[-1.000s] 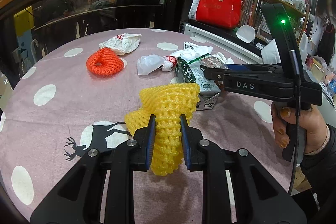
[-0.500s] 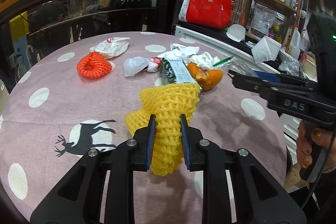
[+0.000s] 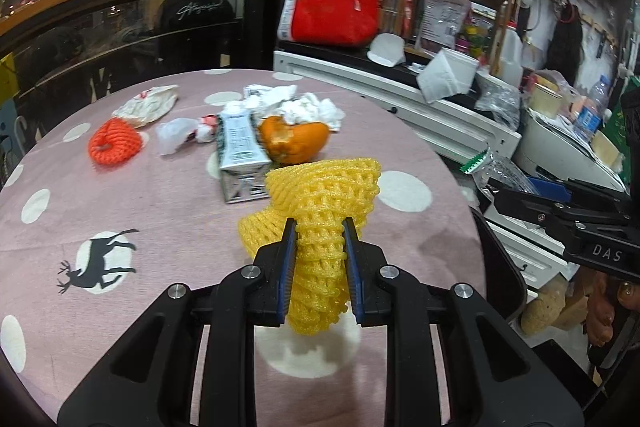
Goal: Collect trash
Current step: 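Carry the clear wrapper over the bin and open the right tool, then lower the yellow foam net into the bin and open the left tool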
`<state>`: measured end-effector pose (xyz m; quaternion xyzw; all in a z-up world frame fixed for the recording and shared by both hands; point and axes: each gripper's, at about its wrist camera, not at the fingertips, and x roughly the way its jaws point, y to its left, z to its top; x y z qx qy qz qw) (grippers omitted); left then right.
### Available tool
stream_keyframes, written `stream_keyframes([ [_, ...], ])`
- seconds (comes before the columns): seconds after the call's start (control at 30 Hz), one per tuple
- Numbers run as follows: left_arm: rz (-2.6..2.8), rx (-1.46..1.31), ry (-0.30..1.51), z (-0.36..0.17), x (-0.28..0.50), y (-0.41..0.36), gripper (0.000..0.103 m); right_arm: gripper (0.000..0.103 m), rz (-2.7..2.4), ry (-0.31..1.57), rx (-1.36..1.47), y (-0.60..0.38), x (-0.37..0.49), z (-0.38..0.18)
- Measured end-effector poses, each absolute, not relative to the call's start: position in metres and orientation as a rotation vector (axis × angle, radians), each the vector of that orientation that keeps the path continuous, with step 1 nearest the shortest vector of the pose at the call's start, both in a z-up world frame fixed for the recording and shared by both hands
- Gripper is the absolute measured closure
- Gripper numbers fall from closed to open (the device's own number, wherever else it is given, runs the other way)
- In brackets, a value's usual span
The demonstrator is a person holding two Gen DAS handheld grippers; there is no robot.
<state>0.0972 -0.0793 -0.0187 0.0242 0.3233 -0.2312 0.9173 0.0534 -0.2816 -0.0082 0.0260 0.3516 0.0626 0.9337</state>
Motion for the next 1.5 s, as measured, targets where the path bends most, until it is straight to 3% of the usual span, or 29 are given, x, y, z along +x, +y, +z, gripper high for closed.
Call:
stream_keyframes([
  [0.8, -0.716, 0.128, 0.665, -0.012, 0.060, -0.203, 0.080, 0.058, -0.184, 0.787, 0.313, -0.426, 0.003, -0.063],
  [1.5, -0.906, 0.214, 0.794, -0.045, 0.058, -0.308, 0.080, 0.057, -0.210, 1.092, 0.533, -0.474, 0.040, -0.200],
])
